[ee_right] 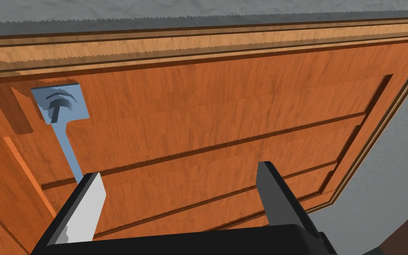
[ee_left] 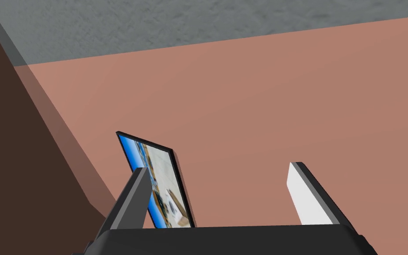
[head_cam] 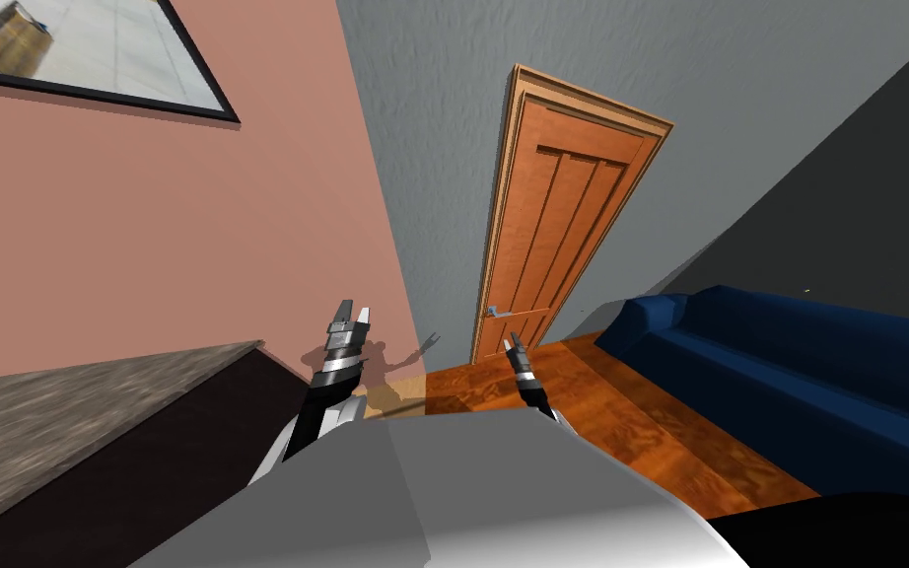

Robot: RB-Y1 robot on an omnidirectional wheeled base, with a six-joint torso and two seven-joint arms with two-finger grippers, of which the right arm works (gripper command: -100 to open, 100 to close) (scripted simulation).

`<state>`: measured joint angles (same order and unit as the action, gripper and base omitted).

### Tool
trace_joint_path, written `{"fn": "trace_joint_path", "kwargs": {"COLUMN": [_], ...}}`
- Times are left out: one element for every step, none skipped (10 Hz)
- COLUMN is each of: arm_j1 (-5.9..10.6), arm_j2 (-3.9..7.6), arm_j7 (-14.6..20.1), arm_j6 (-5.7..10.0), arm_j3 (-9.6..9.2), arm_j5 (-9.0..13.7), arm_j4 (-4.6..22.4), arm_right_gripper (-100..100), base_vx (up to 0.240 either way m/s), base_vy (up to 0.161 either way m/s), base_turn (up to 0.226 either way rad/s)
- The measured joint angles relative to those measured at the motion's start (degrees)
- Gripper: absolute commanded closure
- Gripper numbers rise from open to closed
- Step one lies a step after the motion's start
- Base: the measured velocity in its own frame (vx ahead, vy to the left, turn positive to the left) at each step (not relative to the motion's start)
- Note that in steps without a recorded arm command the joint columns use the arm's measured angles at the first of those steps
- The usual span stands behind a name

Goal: Pull the door open

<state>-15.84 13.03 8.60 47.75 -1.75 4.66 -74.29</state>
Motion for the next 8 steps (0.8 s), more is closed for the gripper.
{"fn": "trace_joint_path", "kwargs": {"arm_j1": [0.29, 1.14, 1.39, 1.90, 2.43, 2.75, 3.48, 3.36], "arm_j2": [0.63, 0.81, 1.50, 1.83, 2.44, 2.70, 3.27, 3.57], "arm_j7": [0.57, 0.92, 1.50, 1.91, 2.48, 2.86, 3.40, 3.75], "arm_j6": [0.46, 1.20, 1.42, 1.57, 2.11, 2.58, 2.95, 2.84], "arm_j3": [0.05, 0.08, 0.18, 0.26, 0.33, 0.36, 0.44, 0.48], "arm_j5": [0.12, 0.16, 0.31, 0.39, 0.51, 0.57, 0.69, 0.76], "arm_j4": [1.42, 3.89, 5.22, 6.76, 8.60, 10.14, 12.09, 12.54], "arm_right_gripper": [-100, -100, -100, -100, -100, -100, -100, -100], "base_vx": [0.033, 0.040, 0.032, 0.032, 0.024, 0.028, 0.025, 0.024], "base_vy": [-0.062, -0.048, -0.042, -0.057, -0.054, -0.053, -0.045, -0.055], "base_turn": [0.078, 0.102, 0.072, 0.166, 0.071, 0.091, 0.080, 0.123]}}
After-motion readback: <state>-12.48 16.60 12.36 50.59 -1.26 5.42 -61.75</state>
